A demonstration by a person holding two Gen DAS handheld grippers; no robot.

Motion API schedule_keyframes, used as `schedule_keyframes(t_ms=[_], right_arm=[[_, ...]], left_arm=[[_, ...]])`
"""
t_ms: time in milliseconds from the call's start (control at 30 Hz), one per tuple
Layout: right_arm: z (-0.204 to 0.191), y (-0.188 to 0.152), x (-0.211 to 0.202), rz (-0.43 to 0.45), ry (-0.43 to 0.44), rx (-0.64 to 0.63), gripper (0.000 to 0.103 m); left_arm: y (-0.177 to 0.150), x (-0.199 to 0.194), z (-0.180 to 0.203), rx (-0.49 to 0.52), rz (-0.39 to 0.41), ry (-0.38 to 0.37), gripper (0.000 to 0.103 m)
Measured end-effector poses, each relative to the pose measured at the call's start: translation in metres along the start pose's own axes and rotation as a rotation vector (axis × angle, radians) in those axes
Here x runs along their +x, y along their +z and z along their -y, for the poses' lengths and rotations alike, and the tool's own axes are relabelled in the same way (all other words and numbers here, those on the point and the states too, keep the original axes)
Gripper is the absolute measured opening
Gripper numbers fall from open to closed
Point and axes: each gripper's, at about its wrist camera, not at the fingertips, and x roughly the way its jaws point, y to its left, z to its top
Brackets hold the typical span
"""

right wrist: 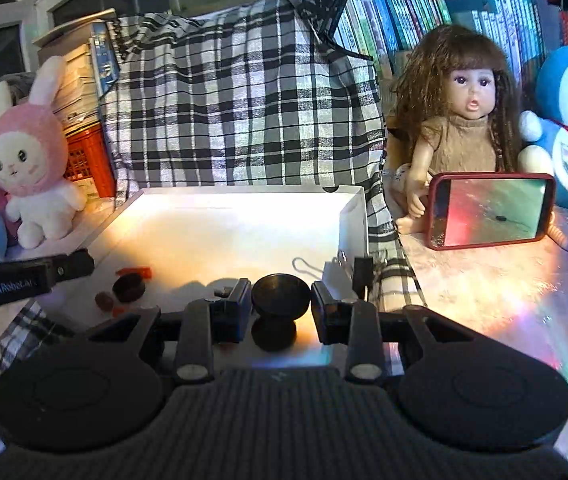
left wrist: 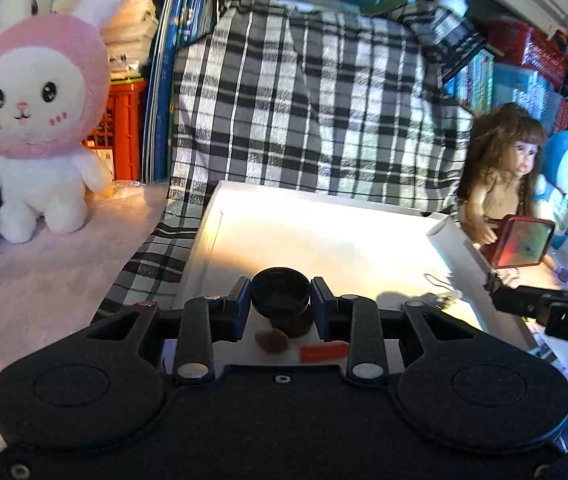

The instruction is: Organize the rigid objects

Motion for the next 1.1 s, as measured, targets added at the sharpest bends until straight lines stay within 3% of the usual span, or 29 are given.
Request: schedule_keyframes(t_ms=[300,633,1100], right_arm=[[0.007,0.030,0.041,-0.085,-0.004,0.064,0.037],[0.006,0.030,0.069,-0.133,-0.004,0.078,0.037],[-0.022,0.029,0.099,-0.150,-0.028,-0.024,0.037]], left_arm=[[0.025,0.045,-0.003,-0.030,-0.078,-0.018,0.031],[0.027,0.075,0.002,-0.036,-0.132,-0.032,0.031],[0.024,0.103,0.005,-0.010,-0.167,0.010,0.031]])
